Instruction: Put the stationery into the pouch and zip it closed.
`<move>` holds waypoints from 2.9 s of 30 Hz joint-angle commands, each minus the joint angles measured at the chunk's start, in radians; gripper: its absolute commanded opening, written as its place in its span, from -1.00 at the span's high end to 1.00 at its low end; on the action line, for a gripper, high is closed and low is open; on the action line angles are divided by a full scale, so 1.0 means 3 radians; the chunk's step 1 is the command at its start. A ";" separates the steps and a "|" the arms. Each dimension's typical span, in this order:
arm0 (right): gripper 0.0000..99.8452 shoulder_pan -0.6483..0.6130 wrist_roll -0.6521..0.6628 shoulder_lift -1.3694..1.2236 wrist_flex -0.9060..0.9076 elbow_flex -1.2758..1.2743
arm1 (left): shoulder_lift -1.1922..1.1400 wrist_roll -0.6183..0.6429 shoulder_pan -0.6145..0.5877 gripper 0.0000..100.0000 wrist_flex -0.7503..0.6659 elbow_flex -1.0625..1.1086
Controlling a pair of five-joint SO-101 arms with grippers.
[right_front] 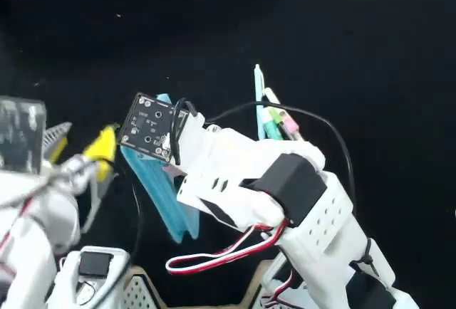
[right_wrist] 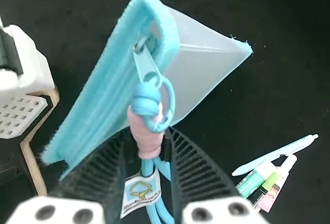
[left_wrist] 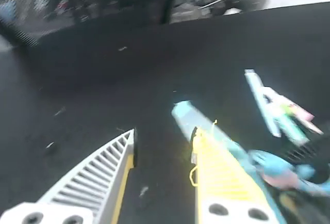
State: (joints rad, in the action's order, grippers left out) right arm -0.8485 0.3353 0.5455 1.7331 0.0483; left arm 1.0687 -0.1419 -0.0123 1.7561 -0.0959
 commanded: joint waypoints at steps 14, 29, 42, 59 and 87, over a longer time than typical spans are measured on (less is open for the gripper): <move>0.98 -0.0015 -0.0036 0.0084 0.0041 0.0043 | -0.0005 -0.0348 0.0432 0.62 -0.0205 0.0391; 0.98 -0.0015 -0.0041 0.0084 0.0041 0.0043 | -0.0066 -0.0348 0.0432 0.62 -0.0215 0.0729; 0.98 0.0690 -0.0041 0.0263 0.0015 0.0038 | 0.0394 -0.0056 0.0448 0.90 -0.0332 0.0918; 0.98 0.0895 -0.0046 0.0396 -0.0179 0.0013 | 0.0619 0.0118 0.0427 0.67 -0.0517 0.1276; 0.98 0.0900 -0.0026 0.0422 -0.0051 0.0008 | -0.0588 0.0102 0.0422 0.66 -0.0205 0.0708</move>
State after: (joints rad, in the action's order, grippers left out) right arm -0.6045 0.3291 0.6467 1.7146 0.0483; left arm 0.9935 -0.1082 0.1105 1.6502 0.1496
